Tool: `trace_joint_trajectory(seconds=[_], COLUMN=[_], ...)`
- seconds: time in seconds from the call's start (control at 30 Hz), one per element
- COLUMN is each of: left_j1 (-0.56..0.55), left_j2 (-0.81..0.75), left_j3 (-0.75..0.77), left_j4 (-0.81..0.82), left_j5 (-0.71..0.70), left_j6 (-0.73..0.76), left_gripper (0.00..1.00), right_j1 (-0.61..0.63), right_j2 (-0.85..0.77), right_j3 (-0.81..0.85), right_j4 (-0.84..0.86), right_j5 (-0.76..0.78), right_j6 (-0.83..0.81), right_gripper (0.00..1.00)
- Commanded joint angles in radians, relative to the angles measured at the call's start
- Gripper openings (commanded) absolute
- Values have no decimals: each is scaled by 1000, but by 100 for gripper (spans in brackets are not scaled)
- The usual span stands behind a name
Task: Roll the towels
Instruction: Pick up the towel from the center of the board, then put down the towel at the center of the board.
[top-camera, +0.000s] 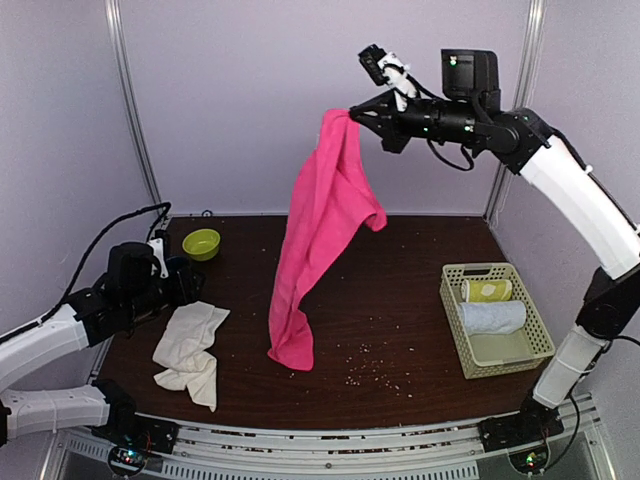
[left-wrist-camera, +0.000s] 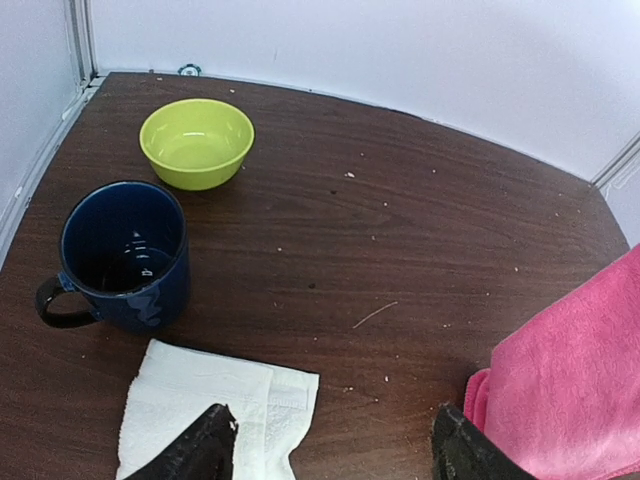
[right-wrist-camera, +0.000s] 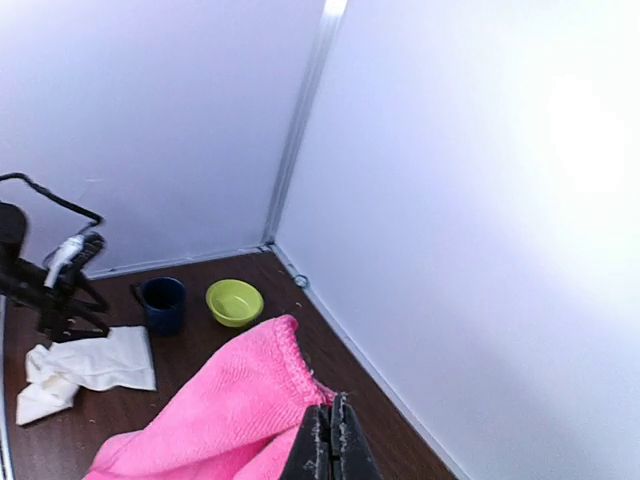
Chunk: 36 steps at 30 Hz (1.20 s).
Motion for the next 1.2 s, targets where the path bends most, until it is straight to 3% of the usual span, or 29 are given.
trace_joint_trajectory(seconds=[0.0,0.1,0.13,0.2,0.3,0.43,0.47,0.5,0.6,0.67,0.93,1.17], left_j1=[9,8,5,6,-9,-96,-126,-155,-235,-273,-293,-293], left_j2=[64,145,176,239,322,408,429,445,499,535,643,678], left_j3=[8,-20,-21,-4,43,106,120,132,167,184,208,203], left_j4=[61,170,191,205,183,114,101,92,72,71,59,78], left_j5=[56,216,246,296,370,428,440,456,478,465,388,399], left_j6=[55,76,77,101,161,230,238,244,236,227,206,197], left_gripper=[68,64,63,62,55,33,31,32,51,57,58,57], right_j1=[-210,-280,-285,-294,-328,-331,-331,-331,-332,-338,-346,-347], right_j2=[-91,-96,-76,-49,-102,-148,-144,-134,-91,-55,125,218], right_j3=[-468,-741,-787,-826,-887,-882,-874,-868,-861,-842,-718,-632], right_j4=[128,183,168,125,168,173,153,130,105,103,64,75], right_j5=[-107,-11,24,69,50,57,34,7,37,94,165,151], right_j6=[74,67,59,60,96,76,63,41,36,33,-66,-22], right_gripper=[0,0,10,26,34,38,39,39,39,39,52,56])
